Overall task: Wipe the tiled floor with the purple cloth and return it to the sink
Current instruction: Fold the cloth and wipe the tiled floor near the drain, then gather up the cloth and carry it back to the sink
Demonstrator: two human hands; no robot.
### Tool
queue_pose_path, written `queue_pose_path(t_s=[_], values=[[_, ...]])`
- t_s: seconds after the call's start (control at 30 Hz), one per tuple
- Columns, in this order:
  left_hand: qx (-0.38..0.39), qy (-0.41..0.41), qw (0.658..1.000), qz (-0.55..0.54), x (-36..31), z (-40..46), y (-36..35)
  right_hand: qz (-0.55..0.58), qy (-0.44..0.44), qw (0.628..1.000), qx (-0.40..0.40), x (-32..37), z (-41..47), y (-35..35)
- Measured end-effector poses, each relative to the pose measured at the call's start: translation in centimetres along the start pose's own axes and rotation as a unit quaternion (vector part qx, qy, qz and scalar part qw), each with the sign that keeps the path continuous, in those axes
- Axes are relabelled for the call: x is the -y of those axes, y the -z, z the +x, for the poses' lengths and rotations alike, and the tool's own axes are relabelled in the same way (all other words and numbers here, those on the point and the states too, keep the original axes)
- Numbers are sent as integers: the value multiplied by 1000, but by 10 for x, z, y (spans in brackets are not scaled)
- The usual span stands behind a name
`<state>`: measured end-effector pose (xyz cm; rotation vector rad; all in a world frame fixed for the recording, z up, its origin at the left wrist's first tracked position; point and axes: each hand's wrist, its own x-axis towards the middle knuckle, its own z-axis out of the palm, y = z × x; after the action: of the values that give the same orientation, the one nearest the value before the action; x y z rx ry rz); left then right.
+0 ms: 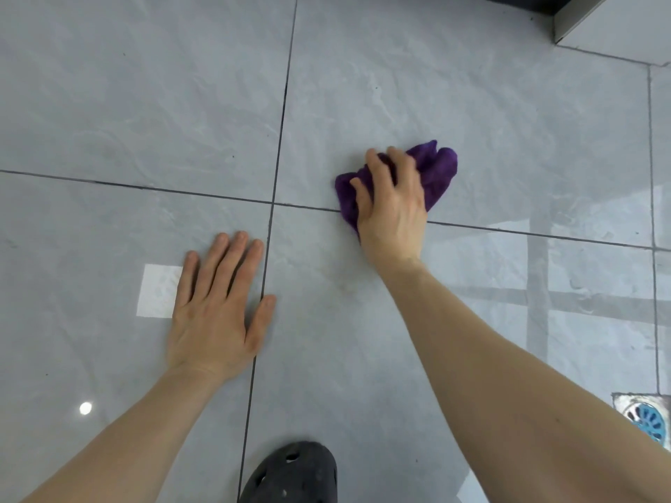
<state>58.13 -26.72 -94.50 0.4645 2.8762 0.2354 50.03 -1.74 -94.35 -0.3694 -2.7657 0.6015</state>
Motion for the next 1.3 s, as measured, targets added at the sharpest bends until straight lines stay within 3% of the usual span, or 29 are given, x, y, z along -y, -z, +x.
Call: queue_pose_path(t_s=[0.1,0.2,0.3,0.47,0.57,0.73,0.9,1.03,1.3], values=[[6,-2,1000,0,0,1,0,76,-84,993,-32,-4,16,33],[5,-1,1000,-3,0,1,0,185,-216,958,-44,-1,14,73],[2,-2,1000,-2,-1,1,1,270,-350,897,5,3,-5,107],[9,-5,1000,-11,-2,2,4,299,-448,836,103,4,-56,121],[15,1,999,-41,-3,0,7,320,-441,820,175,12,-83,122],[-15,0,984,-179,-33,16,38,337,-366,826,264,20,-94,122],[129,-121,937,-300,-86,39,74,326,-275,841,334,24,-83,135],[220,-103,905,-349,-102,48,86,364,-231,813,392,14,-73,153],[152,-65,919,-359,-90,38,93,203,-142,887,388,-21,-68,157]])
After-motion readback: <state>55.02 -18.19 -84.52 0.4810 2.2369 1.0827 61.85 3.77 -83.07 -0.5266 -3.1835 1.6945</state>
